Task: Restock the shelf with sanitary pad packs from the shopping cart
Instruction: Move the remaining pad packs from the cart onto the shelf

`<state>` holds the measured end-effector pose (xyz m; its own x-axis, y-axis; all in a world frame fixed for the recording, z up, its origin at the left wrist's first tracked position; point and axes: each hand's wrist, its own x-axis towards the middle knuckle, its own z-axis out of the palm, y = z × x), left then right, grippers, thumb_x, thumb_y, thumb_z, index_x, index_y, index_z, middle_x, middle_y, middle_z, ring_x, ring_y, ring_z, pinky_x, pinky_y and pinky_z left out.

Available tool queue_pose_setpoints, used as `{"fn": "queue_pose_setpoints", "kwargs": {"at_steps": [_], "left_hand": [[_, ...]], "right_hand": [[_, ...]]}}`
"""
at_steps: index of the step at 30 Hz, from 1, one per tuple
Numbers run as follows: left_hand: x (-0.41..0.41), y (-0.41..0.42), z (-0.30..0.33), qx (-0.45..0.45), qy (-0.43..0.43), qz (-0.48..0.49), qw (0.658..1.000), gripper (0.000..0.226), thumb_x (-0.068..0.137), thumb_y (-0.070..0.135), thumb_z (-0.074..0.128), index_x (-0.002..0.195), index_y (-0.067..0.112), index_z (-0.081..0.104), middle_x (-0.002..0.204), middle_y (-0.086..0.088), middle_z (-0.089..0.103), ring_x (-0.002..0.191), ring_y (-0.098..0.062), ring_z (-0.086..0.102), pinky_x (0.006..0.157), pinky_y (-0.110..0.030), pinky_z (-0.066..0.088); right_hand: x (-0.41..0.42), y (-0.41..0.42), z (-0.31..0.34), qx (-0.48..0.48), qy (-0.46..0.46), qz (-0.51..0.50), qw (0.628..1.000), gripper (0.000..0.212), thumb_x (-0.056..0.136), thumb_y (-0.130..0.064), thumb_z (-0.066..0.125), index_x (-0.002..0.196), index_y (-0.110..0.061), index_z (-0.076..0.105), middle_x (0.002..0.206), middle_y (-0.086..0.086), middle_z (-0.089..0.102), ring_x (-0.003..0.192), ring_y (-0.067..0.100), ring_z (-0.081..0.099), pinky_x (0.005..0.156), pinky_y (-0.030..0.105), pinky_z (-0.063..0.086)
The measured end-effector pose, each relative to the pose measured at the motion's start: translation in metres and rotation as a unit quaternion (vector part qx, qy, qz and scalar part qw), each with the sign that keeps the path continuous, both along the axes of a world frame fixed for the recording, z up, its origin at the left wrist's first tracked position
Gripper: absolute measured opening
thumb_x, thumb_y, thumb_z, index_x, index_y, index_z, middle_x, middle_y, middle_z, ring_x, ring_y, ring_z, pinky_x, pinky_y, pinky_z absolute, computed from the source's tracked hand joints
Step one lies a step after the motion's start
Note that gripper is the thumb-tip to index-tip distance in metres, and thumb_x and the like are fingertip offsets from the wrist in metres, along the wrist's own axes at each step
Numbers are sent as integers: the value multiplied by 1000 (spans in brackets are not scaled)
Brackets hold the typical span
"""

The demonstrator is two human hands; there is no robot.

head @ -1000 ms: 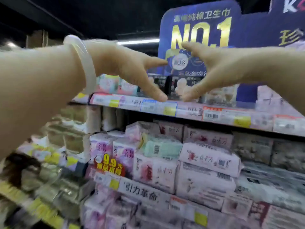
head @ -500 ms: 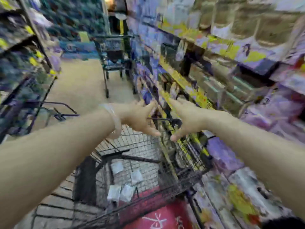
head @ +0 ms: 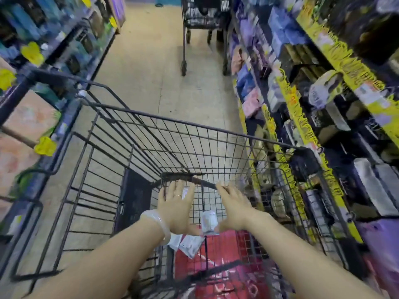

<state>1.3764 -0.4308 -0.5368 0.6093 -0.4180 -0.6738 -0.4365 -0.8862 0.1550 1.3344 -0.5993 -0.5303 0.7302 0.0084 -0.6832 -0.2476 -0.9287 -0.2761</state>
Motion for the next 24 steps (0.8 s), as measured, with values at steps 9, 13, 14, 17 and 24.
{"fn": "queue_pose_setpoints", "kwargs": {"at_steps": [9, 13, 14, 17, 24], "left_hand": [[1, 18, -135, 33, 112, 141, 983, 125, 74, 57, 70, 147, 23, -26, 156, -12, -27, 145, -34, -21, 119, -51, 1], [0, 20, -183, 25, 110, 191, 975, 121, 80, 41, 73, 147, 22, -26, 151, -12, -38, 144, -35, -23, 117, -50, 0], [4, 17, -195, 27, 87, 192, 977, 117, 82, 39, 71, 147, 23, -26, 150, -13, -39, 142, -35, -28, 117, -50, -5], [23, 6, -231, 19, 1, 172, 985, 108, 86, 34, 65, 148, 27, -23, 148, -13, -42, 136, -31, -38, 115, -46, -14], [67, -16, -282, 7, -69, 102, 992, 116, 76, 25, 76, 151, 28, -13, 160, -14, -12, 147, -33, -14, 119, -48, 2]], "right_hand": [[25, -3, -145, 18, 75, 57, 995, 110, 79, -24, 73, 149, -24, -12, 156, 18, -15, 144, 34, -14, 118, 46, 0], [19, -5, -200, 25, 93, 64, 993, 113, 79, -16, 73, 148, -28, -15, 156, 15, -19, 144, 34, -14, 118, 48, 3], [18, -7, -212, 28, 92, 66, 993, 114, 78, -16, 74, 147, -28, -16, 156, 15, -19, 145, 33, -14, 118, 48, 4], [13, -12, -241, 39, 81, 77, 993, 116, 76, -14, 74, 147, -30, -16, 157, 12, -16, 145, 32, -12, 118, 47, 6], [7, -23, -279, 36, -20, 137, 990, 98, 81, -30, 68, 150, -21, -1, 155, 17, 11, 145, 33, 5, 117, 43, 7]]}}
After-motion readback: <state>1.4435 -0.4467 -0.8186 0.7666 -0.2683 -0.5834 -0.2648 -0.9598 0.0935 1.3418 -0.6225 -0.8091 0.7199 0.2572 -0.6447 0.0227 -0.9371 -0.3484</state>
